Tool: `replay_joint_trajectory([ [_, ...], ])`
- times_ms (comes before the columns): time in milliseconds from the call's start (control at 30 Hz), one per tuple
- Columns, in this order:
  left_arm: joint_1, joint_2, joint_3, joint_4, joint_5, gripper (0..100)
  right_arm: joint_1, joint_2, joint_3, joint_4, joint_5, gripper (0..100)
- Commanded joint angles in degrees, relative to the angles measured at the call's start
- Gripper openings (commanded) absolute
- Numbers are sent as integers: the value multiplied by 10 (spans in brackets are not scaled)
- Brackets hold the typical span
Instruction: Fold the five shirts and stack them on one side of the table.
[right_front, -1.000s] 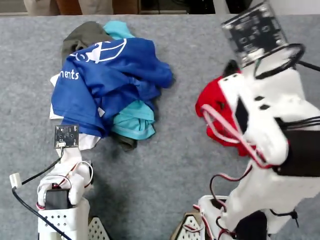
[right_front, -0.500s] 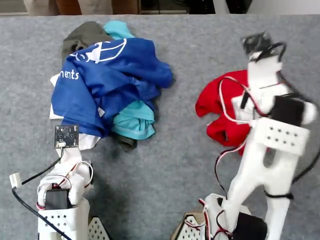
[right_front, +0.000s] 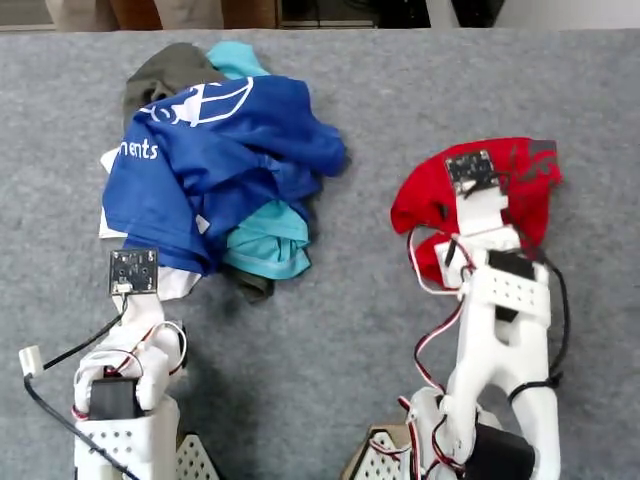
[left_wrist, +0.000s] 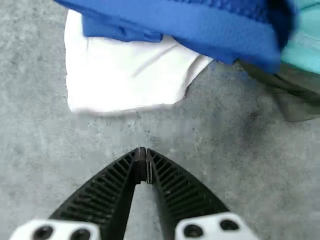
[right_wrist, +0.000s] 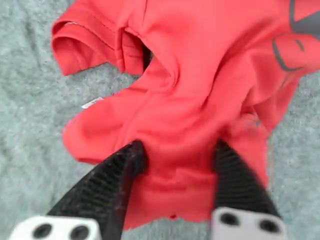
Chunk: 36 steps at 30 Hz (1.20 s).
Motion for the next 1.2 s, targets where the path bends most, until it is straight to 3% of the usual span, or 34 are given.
replay_joint_trajectory([
  [0, -17, -3, -186, -11, -42, 67, 10, -6, 38, -69, -13, 5],
  [167, -28, -2, -332, -66, -123, 225, 13, -8, 102, -162, -54, 12],
  [300, -67, 40, -342, -200, -98, 218, 9, -7, 99, -162, -57, 2],
  [433, -87, 212, -385, -278, -40, 222, 9, -7, 100, -162, -57, 2],
  [533, -83, 391, -482, -243, 9, 278, 9, -7, 101, -162, -57, 2],
  [733, -6, 747, -741, -66, 30, 347, 8, -7, 101, -163, -54, 2],
  [900, 8, 1007, -916, -68, 38, 347, 8, -6, 100, -163, -54, 2],
  [1167, 6, 1417, -1246, 13, 37, 341, 9, -6, 99, -164, -54, 2],
])
